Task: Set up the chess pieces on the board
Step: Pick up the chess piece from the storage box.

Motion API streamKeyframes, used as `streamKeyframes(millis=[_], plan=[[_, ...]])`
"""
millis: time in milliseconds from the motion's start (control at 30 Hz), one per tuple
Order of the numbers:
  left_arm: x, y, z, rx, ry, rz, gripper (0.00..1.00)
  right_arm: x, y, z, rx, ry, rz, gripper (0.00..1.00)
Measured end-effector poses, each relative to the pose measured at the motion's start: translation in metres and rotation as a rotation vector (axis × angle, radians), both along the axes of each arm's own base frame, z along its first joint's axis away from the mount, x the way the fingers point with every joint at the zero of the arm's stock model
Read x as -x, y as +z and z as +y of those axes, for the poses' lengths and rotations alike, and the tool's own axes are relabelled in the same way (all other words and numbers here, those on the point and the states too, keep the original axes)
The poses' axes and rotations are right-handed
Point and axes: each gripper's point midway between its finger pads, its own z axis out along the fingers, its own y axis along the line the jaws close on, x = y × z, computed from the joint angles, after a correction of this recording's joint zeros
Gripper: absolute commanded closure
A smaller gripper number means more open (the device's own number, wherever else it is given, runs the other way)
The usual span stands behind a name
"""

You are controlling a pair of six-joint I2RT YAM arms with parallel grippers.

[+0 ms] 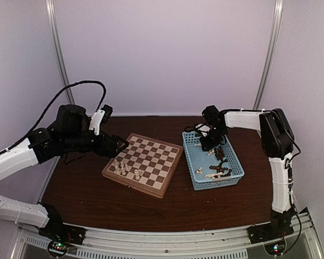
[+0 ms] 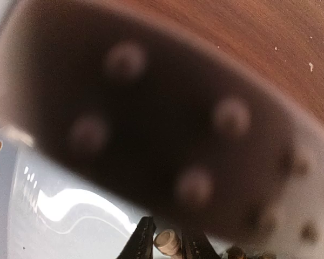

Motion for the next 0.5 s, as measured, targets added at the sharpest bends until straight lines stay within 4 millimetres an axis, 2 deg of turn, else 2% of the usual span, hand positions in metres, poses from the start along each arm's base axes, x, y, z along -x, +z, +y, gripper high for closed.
streamKeyframes(millis=[67, 267, 500], plan=[[-0.001, 0.004, 0.0, 0.002, 0.003, -0.004, 0.02, 0.005, 0.005, 0.0, -0.018, 0.001, -0.009, 0.87], [-0.007, 0.009, -0.005, -0.014, -0.001, 0.001, 0.03, 0.011, 0.032, 0.005, -0.093, -0.016, -0.061, 0.88], [-0.012, 0.001, -0.011, -0.026, -0.005, 0.023, 0.03, 0.02, 0.072, 0.017, -0.239, -0.033, -0.126, 0.88]])
